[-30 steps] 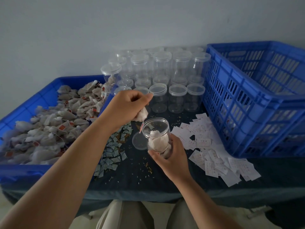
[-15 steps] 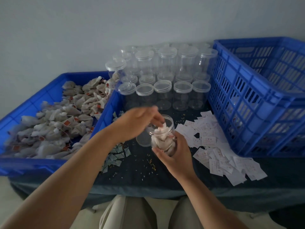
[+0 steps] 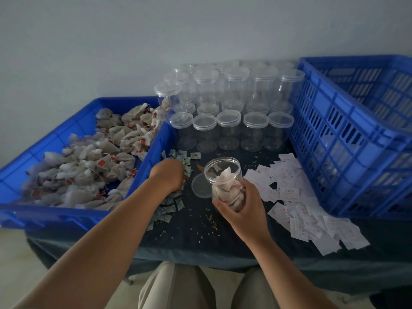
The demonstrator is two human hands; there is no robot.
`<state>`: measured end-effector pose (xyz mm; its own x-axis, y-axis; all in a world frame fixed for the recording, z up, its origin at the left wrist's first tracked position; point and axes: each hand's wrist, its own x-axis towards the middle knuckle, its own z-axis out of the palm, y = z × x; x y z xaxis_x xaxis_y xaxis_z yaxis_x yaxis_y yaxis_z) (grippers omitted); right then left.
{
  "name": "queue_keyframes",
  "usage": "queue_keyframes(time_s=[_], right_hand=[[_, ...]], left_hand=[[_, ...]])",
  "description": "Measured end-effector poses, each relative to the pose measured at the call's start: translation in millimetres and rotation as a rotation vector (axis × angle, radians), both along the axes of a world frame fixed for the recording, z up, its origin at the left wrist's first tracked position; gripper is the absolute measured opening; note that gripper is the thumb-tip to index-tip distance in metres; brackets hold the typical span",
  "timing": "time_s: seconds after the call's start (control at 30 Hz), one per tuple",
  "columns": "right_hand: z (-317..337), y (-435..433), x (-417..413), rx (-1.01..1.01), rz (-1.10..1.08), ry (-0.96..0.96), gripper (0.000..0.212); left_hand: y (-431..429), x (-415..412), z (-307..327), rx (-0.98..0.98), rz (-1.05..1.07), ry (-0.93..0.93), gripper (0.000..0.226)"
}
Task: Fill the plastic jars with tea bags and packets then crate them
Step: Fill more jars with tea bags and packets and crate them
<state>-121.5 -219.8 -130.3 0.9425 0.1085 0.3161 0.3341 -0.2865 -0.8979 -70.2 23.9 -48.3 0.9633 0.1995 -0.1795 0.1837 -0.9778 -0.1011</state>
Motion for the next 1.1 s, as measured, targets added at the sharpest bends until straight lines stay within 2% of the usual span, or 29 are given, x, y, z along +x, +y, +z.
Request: queue_keyframes(time_s=[0.07,0.23,0.3,0.37,0.5,0.6,0.7,0.77,0.87,0.97,1.03,1.1], right_hand=[[-0.2,0.2,0.5,0.000,0.003,0.005,0.077],[-2.0,1.3,0.7,0.009,0.004,0.019,0.075],[-2.2,1.1,0.4,0.026,0.006,0.017,0.073],[-1.3,0.2,0.1,0.046,0.004,0.001,0.070],[1.4,-1.2,-2.6,0.100,-0.018,-0.041,0.066],[6.4,-5.0,-5.2,0.157,-0.005,-0.017,0.067],[8.2,-23.2,-3.6,0.144,0.030,0.014,0.064],[5.1,-41.5,-2.4,0.112,0.019,0.055,0.066],[-1.5,-61.9,-3.4,0.130,-0.101,0.106,0.073],[-3.6,-67.8,-1.9,0.192,-0.236,0.150,0.068],[-6.3,-68.5,0.6,0.233,-0.254,0.157,0.064],[-8.6,-68.7,0.8,0.208,-0.265,0.158,0.065]], left_hand=[[0.2,-0.5,10.7,-0.123,0.044,-0.111,0.026],[-8.6,-16.4,54.3,-0.738,0.039,-0.662,0.014],[-21.1,-23.1,70.1,-1.017,-0.038,-0.664,0.019],[-34.8,-27.8,79.6,-1.125,-0.150,-0.544,0.026],[-51.4,-32.2,82.1,-1.020,-0.283,-0.461,0.040],[-55.6,-32.3,81.6,-1.047,-0.243,-0.516,0.025],[-56.5,-27.5,75.8,-0.968,-0.185,-0.562,0.010],[-60.2,-21.2,66.9,-0.927,-0.149,-0.497,0.006],[-72.9,-3.2,38.4,-0.781,-0.154,-0.273,0.009],[-96.9,11.4,-3.4,-0.638,-0.201,-0.093,0.026],[-112.0,17.9,-29.3,-0.560,-0.240,-0.070,0.049],[-121.7,24.0,-46.7,-0.444,-0.327,-0.077,0.053]])
